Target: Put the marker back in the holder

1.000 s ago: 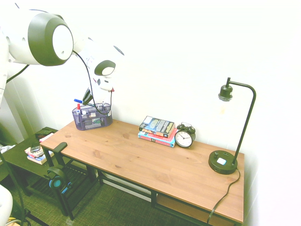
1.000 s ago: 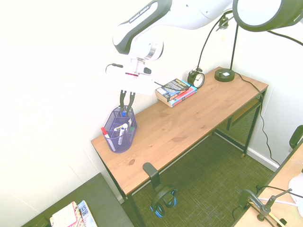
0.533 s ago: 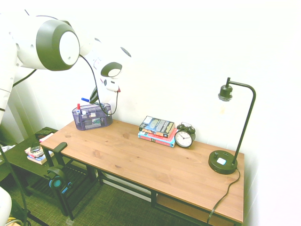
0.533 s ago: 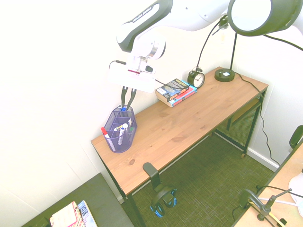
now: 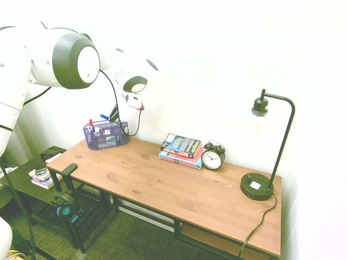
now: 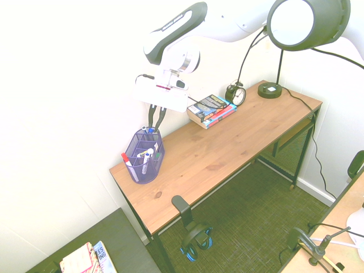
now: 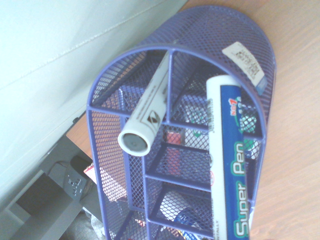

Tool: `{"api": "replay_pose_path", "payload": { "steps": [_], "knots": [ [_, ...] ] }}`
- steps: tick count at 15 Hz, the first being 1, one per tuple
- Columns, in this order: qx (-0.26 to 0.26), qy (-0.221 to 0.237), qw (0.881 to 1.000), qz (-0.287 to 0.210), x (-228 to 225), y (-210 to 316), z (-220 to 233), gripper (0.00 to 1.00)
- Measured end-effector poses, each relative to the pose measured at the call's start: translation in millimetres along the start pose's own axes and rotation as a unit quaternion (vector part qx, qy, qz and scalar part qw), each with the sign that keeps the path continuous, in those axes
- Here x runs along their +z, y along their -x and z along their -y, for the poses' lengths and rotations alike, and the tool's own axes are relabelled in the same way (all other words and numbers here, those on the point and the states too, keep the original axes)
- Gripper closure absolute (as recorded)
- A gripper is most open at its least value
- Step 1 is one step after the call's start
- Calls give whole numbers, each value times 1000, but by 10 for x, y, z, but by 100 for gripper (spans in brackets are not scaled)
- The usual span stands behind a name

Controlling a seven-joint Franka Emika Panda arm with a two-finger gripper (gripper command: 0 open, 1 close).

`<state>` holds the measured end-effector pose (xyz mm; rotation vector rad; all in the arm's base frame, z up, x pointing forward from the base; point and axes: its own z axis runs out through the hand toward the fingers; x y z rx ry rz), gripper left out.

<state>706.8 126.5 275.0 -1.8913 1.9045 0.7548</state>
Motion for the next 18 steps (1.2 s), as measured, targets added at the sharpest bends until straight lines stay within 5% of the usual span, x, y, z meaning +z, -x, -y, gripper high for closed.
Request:
{"api": "replay_pose_path", "payload": {
  "steps": [2,3,18],
  "knots": [
    [6,2,1000,2,12,-23,0,100],
    [9,2,1000,4,15,-38,2,0],
    [-14,-40,999,-19,-461,38,157,0]
  ]
}}
